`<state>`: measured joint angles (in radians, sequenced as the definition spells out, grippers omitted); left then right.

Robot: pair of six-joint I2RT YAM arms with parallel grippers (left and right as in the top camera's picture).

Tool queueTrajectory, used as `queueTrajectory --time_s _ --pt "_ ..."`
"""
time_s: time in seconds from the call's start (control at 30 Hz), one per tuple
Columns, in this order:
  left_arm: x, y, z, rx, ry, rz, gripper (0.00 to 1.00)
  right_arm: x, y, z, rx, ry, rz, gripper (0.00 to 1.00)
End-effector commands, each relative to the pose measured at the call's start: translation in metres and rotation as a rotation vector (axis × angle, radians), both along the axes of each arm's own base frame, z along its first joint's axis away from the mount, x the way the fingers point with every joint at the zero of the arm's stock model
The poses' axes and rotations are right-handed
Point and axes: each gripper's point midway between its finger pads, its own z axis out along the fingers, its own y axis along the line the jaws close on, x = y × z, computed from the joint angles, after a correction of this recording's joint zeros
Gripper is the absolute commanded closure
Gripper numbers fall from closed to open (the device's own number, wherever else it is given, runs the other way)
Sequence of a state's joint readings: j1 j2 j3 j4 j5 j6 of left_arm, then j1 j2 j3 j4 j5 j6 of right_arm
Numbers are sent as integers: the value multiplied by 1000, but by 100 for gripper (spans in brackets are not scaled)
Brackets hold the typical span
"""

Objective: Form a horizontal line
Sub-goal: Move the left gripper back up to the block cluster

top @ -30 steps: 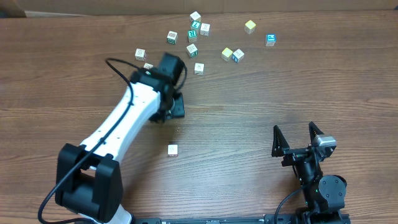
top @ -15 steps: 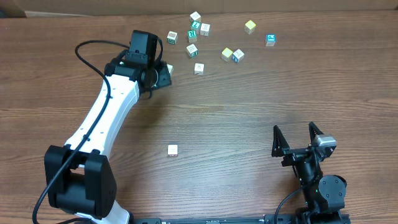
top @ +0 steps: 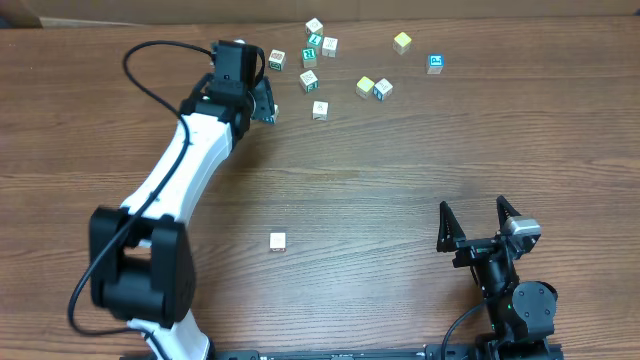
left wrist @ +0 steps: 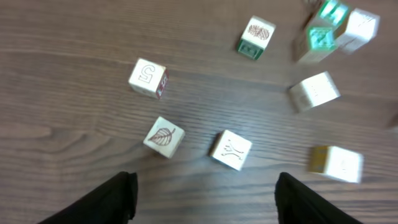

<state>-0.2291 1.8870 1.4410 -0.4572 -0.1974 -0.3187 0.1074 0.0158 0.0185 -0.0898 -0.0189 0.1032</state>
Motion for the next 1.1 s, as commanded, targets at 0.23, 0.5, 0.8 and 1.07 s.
queueTrajectory --time_s 0.23,0.5,0.8,1.07 --pt "28 19 -44 122 12 -77 24 0 1 -3 -7 -1 2 0" --pt "30 29 -53 68 30 -86 25 0 1 -3 -7 -1 2 0" --pt "26 32 -58 65 54 -90 28 0 1 -3 -7 -1 2 0" --pt "23 34 -73 72 81 -87 28 0 1 -3 -7 -1 2 0"
